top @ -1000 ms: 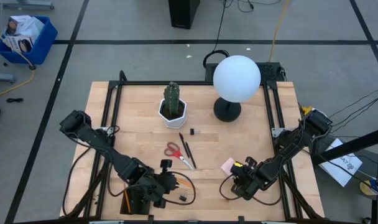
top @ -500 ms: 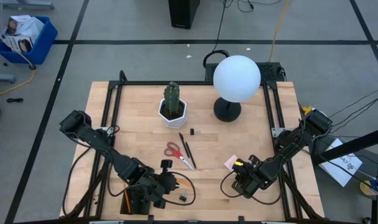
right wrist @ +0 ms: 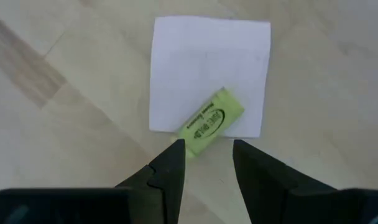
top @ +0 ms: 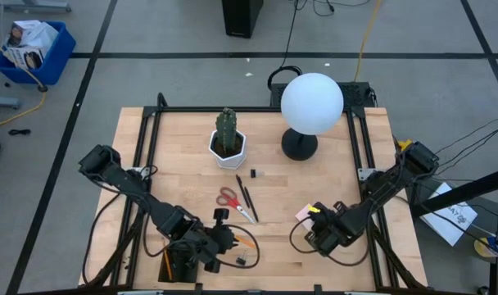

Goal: Pick and place office supplies into organizer
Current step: Put the eraser in the desk organizer

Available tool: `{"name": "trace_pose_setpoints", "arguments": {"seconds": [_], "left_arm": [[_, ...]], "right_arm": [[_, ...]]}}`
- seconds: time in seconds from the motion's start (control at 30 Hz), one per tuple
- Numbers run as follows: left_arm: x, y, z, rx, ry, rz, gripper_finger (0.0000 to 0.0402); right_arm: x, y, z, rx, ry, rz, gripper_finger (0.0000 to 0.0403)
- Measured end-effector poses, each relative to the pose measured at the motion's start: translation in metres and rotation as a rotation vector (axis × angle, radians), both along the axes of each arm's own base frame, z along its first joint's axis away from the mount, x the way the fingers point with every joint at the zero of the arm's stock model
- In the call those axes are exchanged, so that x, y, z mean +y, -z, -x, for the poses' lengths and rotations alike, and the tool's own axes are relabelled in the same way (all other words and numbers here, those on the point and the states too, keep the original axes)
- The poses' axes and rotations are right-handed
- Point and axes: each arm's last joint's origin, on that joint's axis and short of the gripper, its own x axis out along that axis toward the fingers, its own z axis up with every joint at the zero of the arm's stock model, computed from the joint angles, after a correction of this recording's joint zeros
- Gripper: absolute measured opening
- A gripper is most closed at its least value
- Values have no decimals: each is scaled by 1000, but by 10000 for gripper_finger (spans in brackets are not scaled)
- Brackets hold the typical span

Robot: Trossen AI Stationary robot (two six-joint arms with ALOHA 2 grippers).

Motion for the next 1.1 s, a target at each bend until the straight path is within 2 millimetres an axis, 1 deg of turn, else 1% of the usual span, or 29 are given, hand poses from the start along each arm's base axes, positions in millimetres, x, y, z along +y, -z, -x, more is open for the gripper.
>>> {"name": "trace_pose_setpoints", "arguments": {"seconds": [0.2, 0.43, 0.6, 0.83, 1.0, 1.1], "left_arm": [[0, 0, 0, -1, 5, -5, 42], [-2, 0, 1, -1, 8, -2, 42], [-3, 0, 2, -1, 14, -5, 42], [-2, 0, 1, -2, 13, -5, 42], [-2, 0, 1, -1, 10, -2, 42], [-2, 0, 2, -3, 23, -15, 42]], "right_arm": [[0, 9, -13, -65, 32, -49, 130], [-5, 17, -16, -20, 47, -16, 130], [-4, 15, -14, -9, 46, -27, 130], [-2, 15, -13, 57, 37, -116, 130], [-1, 10, -10, 91, 93, -199, 130], [-3, 3, -8, 76, 119, -216, 130]]}}
